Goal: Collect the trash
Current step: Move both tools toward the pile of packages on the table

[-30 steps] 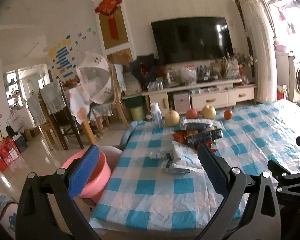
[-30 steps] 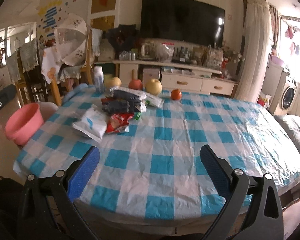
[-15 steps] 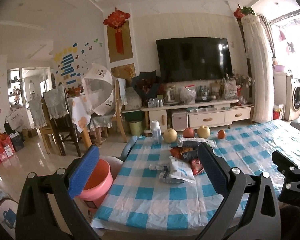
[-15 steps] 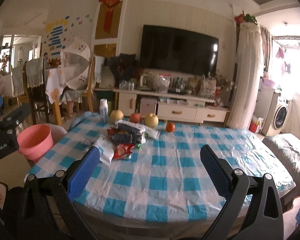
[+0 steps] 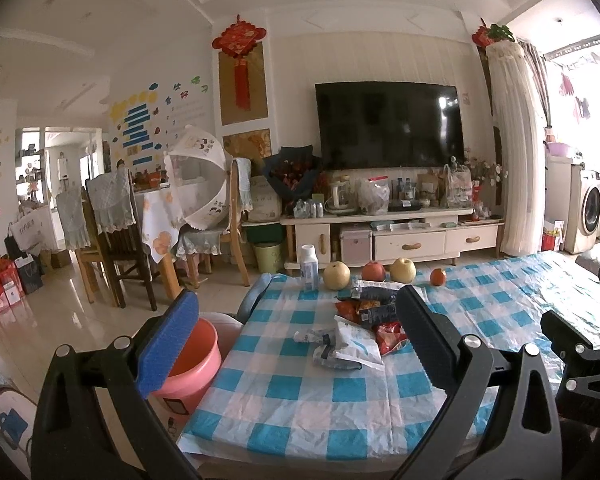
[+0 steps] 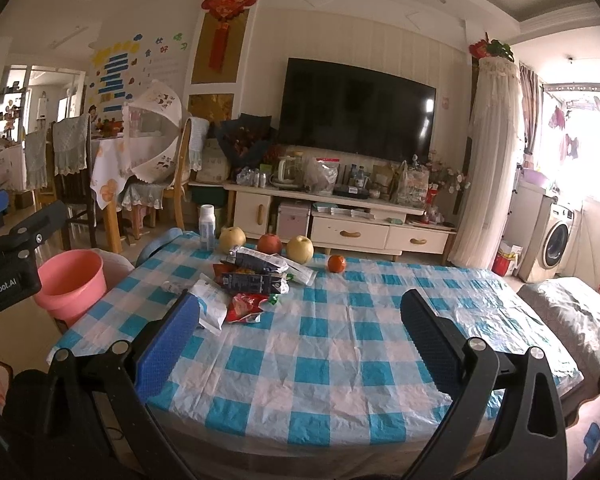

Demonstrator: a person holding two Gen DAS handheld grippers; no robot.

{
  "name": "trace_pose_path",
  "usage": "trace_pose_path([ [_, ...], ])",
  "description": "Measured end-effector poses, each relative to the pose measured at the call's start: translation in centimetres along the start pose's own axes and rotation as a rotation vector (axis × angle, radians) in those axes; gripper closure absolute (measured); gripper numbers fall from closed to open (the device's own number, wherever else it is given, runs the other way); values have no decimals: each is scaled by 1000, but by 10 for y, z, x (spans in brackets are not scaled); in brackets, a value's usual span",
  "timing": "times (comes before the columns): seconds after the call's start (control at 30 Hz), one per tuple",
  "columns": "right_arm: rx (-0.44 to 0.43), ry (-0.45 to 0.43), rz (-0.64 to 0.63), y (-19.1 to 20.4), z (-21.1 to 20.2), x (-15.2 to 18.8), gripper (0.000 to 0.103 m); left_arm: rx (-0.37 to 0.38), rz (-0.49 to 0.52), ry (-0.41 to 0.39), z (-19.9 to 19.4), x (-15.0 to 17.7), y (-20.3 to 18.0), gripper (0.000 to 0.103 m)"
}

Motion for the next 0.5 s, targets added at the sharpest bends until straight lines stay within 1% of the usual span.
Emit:
trace_pose_path([
  [0.2,9,-1,-10,-2,-4,-2,4,8,-32,20,4,1,3,4],
  [0.5,7,5,-13,-2,-1,0,4,12,-34,50,14,2,2,4],
])
Point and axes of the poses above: each gripper's, at about its wrist camera, not at the fingertips, and z roughly the way its jaws point, y to its left, x to its underside, the point moved 2 cm from there along z, roughly the way its jaws point, and after that the axes turned 3 degrees about y, right-handed, at the moved point
